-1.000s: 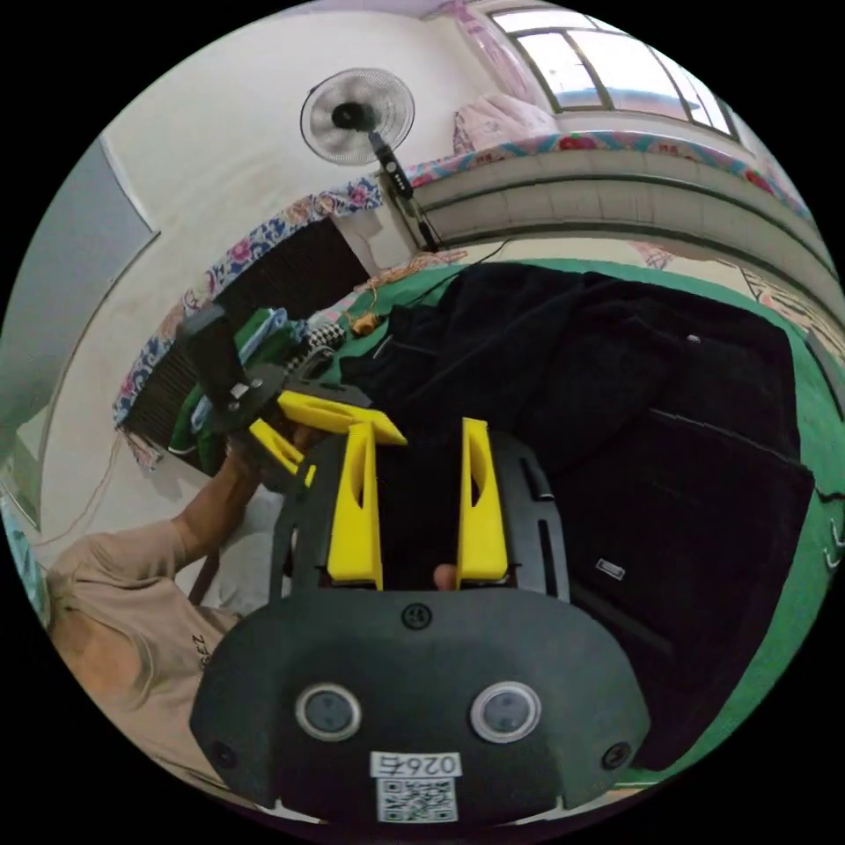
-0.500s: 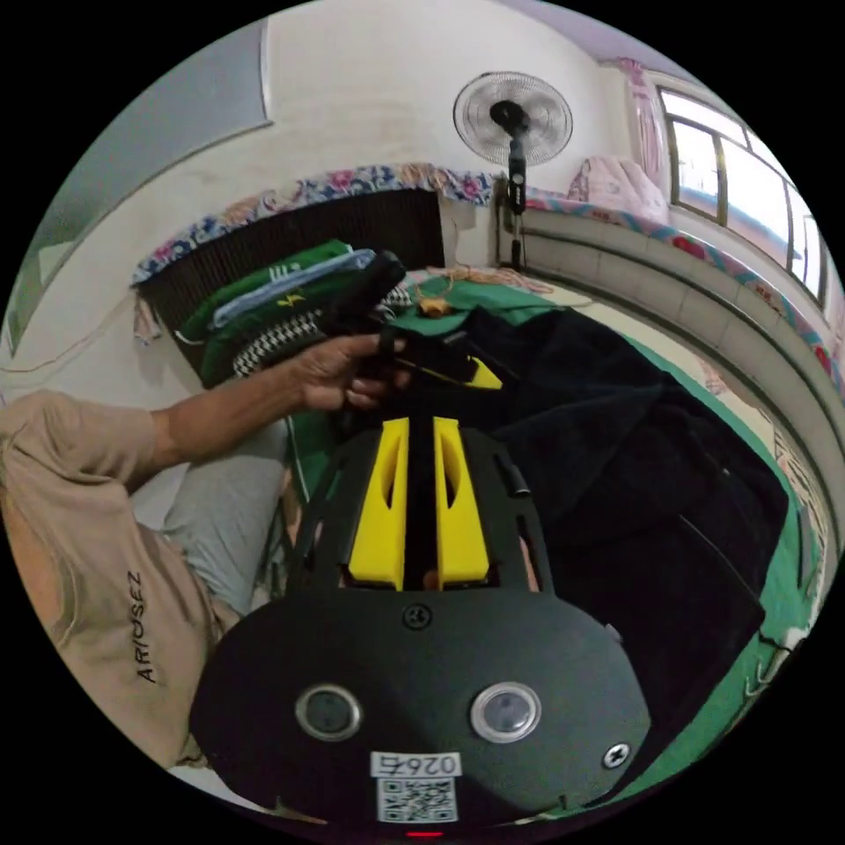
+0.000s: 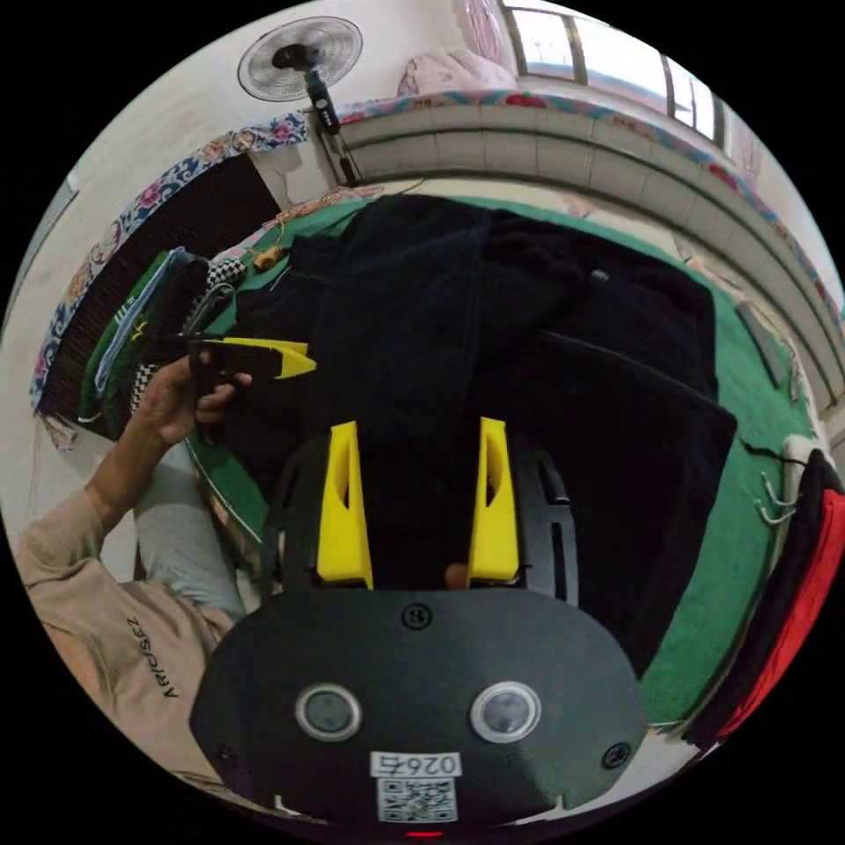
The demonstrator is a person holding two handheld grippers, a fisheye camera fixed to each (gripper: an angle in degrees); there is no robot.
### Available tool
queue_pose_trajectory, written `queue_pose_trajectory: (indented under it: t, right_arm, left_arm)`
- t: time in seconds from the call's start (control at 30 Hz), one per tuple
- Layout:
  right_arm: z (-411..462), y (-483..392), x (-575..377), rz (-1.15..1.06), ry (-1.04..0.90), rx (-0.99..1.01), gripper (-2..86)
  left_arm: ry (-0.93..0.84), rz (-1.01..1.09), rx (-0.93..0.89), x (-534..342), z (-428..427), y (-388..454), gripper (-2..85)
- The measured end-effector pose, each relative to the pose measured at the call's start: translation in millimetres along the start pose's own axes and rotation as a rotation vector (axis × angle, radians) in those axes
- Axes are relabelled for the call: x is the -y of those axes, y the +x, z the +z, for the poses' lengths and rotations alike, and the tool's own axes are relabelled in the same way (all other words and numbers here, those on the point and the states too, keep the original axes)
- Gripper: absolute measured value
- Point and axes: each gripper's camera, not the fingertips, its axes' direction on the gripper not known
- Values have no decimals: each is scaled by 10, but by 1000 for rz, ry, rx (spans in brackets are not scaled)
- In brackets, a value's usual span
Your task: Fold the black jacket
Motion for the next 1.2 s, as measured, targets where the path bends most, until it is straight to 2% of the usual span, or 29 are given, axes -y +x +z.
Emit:
queue_pose_trajectory:
  t: [0.03, 0.07, 0.13, 0.23, 0.3, 0.33, 0.43, 0.5, 0.63, 0.7, 0.73, 0.8, 0.83, 0.87, 1.0, 1.1, 1.2]
  right_arm:
    - [94, 107, 31, 12, -65, 91, 94]
    - [143, 210, 50, 39, -100, 173, 57]
    - [56, 344, 43, 86, -62, 243, 27]
    - [-242, 535, -39, 135, 47, 488, 20]
    - [-290, 638, -82, 141, 27, 574, 24]
    - [-225, 697, -80, 141, -53, 588, 31]
    - [-63, 793, -104, 128, -258, 501, 48]
    - [-179, 791, -136, 96, -269, 435, 51]
    - [-830, 650, -238, -40, -44, 209, 28]
    - [-1021, 564, -316, -100, 75, 99, 4]
    - [-1021, 530, -355, -126, 91, 20, -2]
    - [-822, 544, -356, -138, -23, -50, -6]
    - [-610, 581, -345, -163, -181, -56, -8]
    - [-511, 636, -366, -177, -252, -55, -9]
    - [-1080, 928, -487, -149, -60, -22, -10]
    - [-1671, 1473, -734, 10, 129, -70, -11]
    - [-2073, 2232, -1044, 236, 250, 29, -10]
  left_arm:
    - [-15, 3, -45, 23, 103, -30, 70]
    - [-32, 3, -76, 37, 160, -52, 29]
    - [-49, -13, -175, 66, 250, -150, 8]
    - [-13, 72, -162, 21, 73, -92, 7]
    - [-19, 134, -126, -24, -17, -40, 11]
    - [-27, 151, -101, -48, -35, -48, 17]
    - [-5, 106, -64, -62, -90, -216, 42]
    - [57, 61, -74, -96, -158, -322, 38]
    - [246, 52, -37, -261, -79, -290, -3]
    - [260, 74, -72, -288, 182, -234, -7]
    - [197, 93, -102, -254, 445, -212, -8]
    - [22, 114, -95, -170, 934, -200, -9]
    - [-106, 115, -39, -136, 1259, -204, -9]
    - [-143, 109, -14, -130, 1368, -204, -10]
    - [-25, 229, 87, -229, 1301, 215, -10]
    - [128, 382, 230, -339, 1230, 742, -10]
    - [127, 487, 213, -256, 1590, 1185, -10]
